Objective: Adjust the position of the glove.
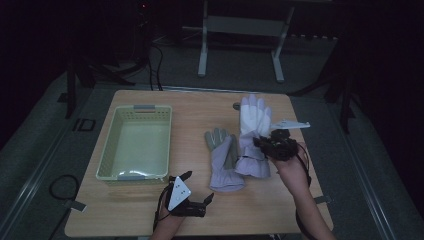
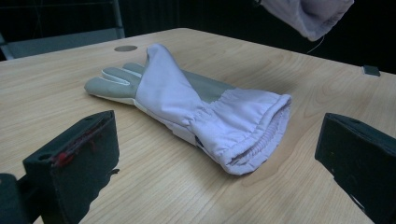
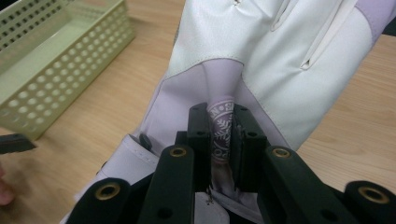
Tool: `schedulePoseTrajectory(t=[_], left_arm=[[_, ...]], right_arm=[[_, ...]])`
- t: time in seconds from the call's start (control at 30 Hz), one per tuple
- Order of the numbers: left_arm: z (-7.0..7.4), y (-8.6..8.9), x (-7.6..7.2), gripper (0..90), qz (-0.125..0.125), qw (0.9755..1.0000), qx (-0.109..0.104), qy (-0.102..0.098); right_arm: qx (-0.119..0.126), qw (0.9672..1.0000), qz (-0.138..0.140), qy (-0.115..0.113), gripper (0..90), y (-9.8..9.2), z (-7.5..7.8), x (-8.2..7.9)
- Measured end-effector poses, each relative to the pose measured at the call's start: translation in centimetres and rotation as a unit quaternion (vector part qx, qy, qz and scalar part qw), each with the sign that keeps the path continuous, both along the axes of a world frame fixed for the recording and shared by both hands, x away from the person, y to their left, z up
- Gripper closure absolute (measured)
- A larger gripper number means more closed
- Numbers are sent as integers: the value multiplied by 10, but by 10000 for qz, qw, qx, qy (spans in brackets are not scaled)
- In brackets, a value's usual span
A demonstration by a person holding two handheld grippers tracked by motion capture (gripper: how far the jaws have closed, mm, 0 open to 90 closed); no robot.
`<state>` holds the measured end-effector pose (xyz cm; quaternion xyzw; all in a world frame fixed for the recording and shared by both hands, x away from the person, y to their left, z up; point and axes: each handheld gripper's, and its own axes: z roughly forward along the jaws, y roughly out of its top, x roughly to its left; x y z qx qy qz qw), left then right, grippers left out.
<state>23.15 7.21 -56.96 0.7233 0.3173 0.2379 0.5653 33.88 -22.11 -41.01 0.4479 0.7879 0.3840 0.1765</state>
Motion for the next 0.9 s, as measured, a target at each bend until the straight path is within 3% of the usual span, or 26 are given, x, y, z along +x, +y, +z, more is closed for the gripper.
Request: schedulePoseTrajectory(t=[0.33,0.47,0.6,0.9], left_arm=[[0,0,0,0,7,10000,-21,-11],[0,0,0,0,2,10000,-19,-9],[0,0,0,0,-6,10000,-13,-22],[0,0,0,0,-8,10000,-30,-5]], right_arm=[[11,9991,347,241,797,48,-14,-6],[-121,9984,428,350,797,61,-24,-4],[-315,9972,438,516,797,69,-40,2],[-501,9942,331,887,794,74,-74,17]])
